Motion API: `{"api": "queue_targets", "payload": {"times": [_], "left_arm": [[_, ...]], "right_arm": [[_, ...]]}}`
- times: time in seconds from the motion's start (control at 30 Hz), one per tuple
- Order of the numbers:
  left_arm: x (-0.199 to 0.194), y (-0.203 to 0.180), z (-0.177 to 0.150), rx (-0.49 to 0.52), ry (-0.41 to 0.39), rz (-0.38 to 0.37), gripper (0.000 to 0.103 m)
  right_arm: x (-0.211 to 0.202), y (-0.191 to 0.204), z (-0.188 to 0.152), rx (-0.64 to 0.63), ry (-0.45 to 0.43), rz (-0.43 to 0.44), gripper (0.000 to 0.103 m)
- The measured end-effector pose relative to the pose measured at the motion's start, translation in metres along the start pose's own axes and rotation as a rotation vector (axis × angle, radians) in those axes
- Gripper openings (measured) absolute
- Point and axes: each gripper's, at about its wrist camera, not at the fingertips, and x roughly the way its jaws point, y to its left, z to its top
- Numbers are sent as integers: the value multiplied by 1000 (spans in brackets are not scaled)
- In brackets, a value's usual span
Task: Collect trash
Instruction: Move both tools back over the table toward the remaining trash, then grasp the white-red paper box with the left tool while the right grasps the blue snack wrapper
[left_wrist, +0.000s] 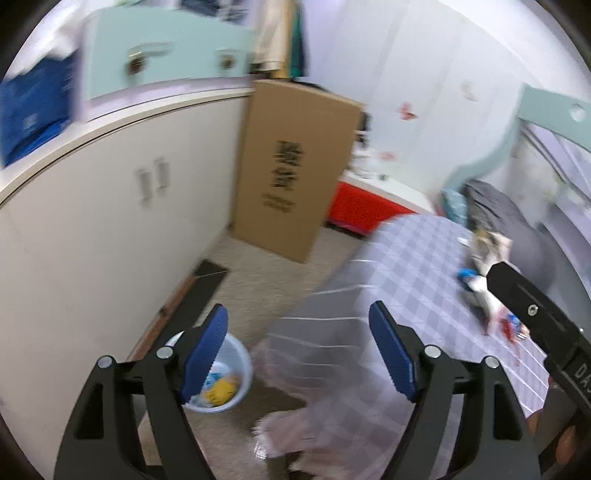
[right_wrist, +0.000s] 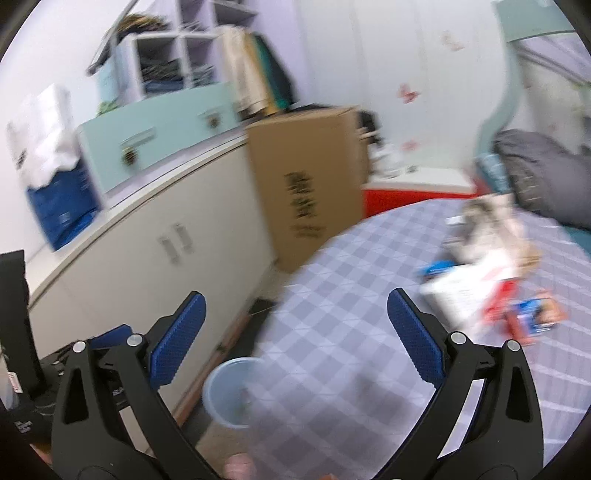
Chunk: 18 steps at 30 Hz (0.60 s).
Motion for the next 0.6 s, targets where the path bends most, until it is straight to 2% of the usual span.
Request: {"api": "queue_targets", "payload": {"times": [0.13,0.23,0.33,0.47,0.6], "left_arm": [[26,-76,-8,71,46,-108,79],[44,-124,-15,113,75,-193,79],[61,-161,-23,141,101,-245,79],[87,-193,-26,161,125,-269,79],[110,-216,-27,183,149,-258,79]], "right_arm": [[-15,-74,-1,51,-13,-119,96],[-22,-121,-6,100,-5,-183,97],[-27,-169,-14,155,24,-225,97],[-22,-216,-24,215,64,-269,97],[-12,-237,-31,254,97,-262,97]]}}
